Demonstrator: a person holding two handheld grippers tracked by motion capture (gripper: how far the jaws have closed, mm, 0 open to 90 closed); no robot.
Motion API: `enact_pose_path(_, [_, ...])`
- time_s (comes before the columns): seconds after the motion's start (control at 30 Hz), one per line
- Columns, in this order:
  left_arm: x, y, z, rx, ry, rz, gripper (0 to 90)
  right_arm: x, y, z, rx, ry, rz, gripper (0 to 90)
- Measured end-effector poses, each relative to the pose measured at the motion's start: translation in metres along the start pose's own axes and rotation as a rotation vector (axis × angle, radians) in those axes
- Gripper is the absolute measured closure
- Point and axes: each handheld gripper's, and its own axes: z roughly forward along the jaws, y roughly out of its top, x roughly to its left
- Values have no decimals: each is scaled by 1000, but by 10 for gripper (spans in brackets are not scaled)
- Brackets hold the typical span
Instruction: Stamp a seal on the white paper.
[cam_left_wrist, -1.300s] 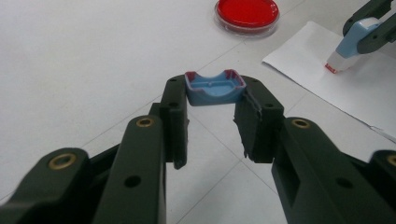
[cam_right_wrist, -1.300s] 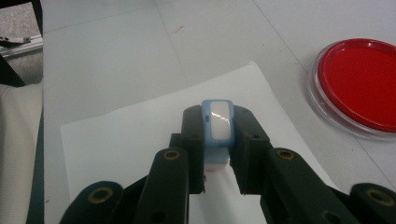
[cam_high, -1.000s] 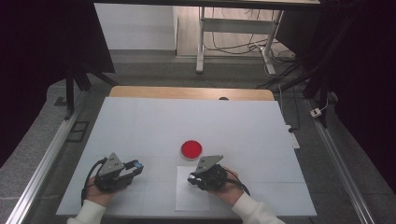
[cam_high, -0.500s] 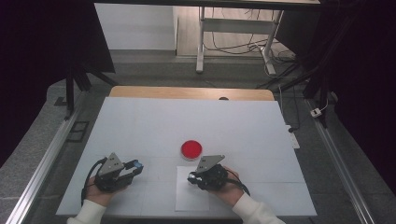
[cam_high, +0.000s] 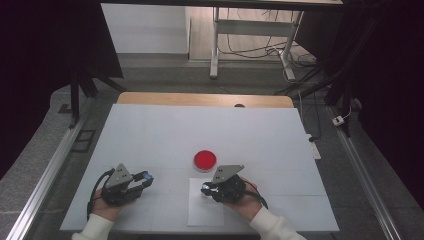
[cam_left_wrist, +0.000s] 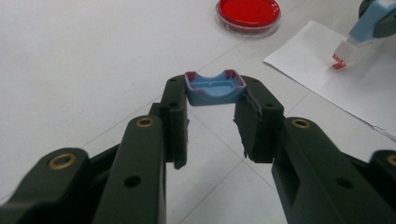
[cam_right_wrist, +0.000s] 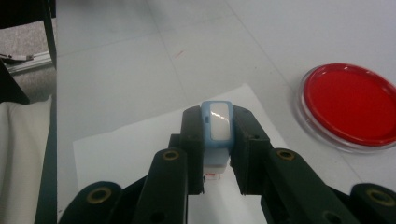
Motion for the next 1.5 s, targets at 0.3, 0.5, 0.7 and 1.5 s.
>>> enact_pose_path(0.3, [0,0,0,1,0,0,652,-5,1,-10,-59,-21,39,755])
enact_pose_path(0.5, [0,0,1,2,0,0,652,-10,0,-15,-89,-34,69,755])
enact_pose_path(0.7, [-1,0,1,1,-1,0,652,-15,-1,-23,-134,-59,103,755])
enact_pose_path(1.5, [-1,0,2,0,-2,2,652,-43,-12,-60,-299,-157,246,755])
